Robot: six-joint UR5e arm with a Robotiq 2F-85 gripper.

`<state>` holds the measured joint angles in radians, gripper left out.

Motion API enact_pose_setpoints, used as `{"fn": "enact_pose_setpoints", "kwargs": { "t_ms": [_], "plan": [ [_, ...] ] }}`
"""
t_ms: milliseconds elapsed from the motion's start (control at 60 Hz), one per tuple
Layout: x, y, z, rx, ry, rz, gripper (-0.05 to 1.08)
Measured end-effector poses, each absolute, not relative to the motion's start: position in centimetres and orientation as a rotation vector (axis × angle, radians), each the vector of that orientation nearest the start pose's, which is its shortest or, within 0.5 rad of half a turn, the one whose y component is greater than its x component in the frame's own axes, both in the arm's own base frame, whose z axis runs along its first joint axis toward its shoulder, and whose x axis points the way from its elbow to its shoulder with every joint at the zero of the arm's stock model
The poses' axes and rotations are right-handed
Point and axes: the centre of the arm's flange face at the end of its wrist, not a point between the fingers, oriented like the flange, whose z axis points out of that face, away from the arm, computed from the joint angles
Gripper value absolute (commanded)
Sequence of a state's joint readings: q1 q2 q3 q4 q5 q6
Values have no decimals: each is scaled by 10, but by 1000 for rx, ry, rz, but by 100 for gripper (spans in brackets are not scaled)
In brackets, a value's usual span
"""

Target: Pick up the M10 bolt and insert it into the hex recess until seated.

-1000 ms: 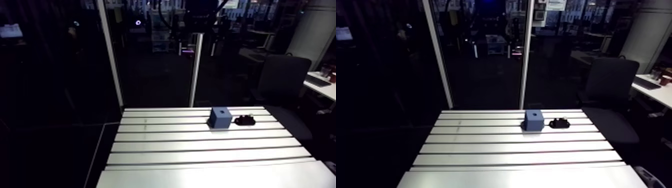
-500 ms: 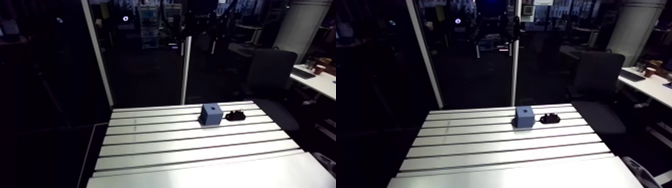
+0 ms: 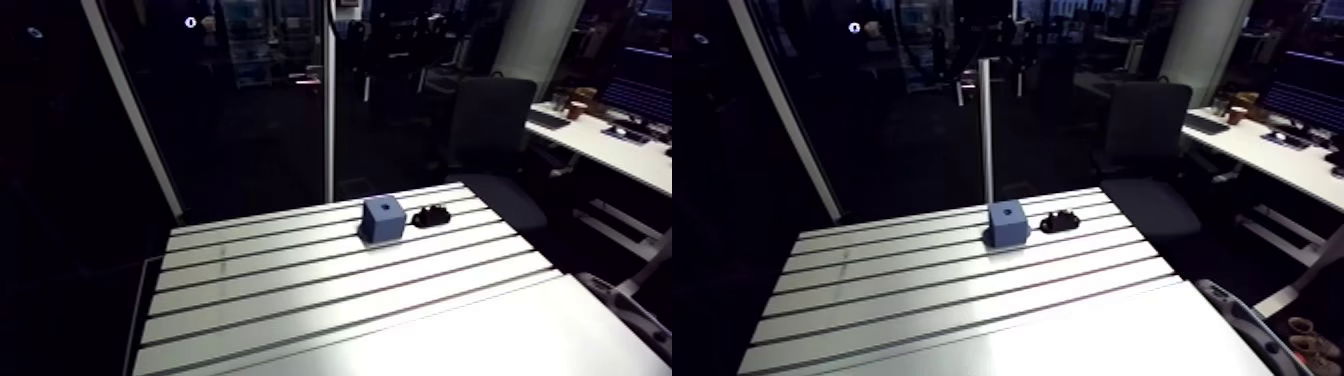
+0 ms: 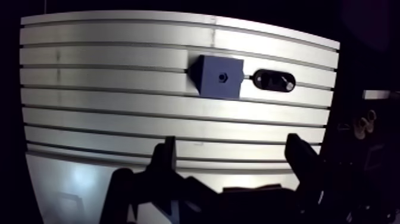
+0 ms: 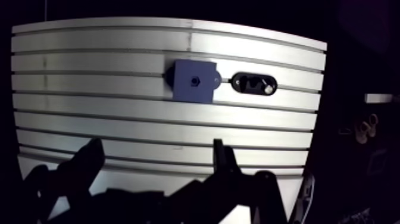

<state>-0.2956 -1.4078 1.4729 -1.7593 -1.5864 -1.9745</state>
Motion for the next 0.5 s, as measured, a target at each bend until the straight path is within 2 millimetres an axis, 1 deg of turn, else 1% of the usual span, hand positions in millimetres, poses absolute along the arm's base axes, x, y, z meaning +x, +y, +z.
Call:
{"fn": "enact_pose_setpoints", "kwargs": {
  "t_ms": [133,283,300,500],
  "plan": [
    [-591,64,462,-201,3263,114,1],
    [-598,88,444,-204,3268,125,1],
    [-600,92,439,-202,3268,126,1],
    [-608,118,413,-165,3278,122,1]
  ]
}}
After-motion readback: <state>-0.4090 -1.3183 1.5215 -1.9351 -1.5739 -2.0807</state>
